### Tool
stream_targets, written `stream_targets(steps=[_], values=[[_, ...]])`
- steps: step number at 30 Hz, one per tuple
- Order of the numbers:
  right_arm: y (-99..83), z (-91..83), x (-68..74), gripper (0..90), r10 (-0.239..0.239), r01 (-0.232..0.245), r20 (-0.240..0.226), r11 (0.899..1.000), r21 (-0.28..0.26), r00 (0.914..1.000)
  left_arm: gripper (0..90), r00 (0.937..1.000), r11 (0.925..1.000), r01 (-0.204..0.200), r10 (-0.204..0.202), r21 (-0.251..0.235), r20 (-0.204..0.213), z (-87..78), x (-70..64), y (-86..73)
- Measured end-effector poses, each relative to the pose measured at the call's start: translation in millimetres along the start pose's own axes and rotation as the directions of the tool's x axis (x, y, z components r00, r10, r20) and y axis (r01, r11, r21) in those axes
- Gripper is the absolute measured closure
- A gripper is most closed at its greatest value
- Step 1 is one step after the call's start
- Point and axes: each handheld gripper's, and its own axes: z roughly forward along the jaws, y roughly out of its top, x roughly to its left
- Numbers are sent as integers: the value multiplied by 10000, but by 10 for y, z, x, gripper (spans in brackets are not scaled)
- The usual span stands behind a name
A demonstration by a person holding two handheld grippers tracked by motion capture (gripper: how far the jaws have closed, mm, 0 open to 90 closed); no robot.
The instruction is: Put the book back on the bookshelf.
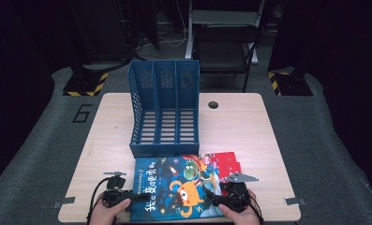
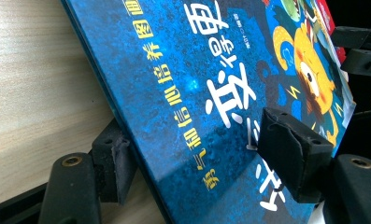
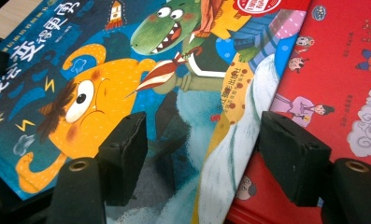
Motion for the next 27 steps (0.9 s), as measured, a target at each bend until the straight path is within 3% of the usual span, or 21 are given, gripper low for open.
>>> stream_targets(steps=[6,14,18,22,27], values=[[-37,10,49,328,-167,174,282,9996,-243,9995,318,10000,10000,-30,30,27,-54,-13,-5,1],[-37,15,51,328,96,-94,48,9996,-258,9999,333,9993,9991,224,-235,-364,-294,-72,-32,12],[-29,25,49,329,-12,12,-6,9996,-265,10000,351,9986,9981,358,-377,-493,-367,-120,-62,18],[-18,29,44,330,254,-258,-198,9994,-209,9995,372,9980,9970,238,-280,-733,-569,-205,-131,67],[-9,34,53,333,100,-102,-173,9999,-115,9998,403,9979,9951,227,-284,-961,-590,-263,-168,110]])
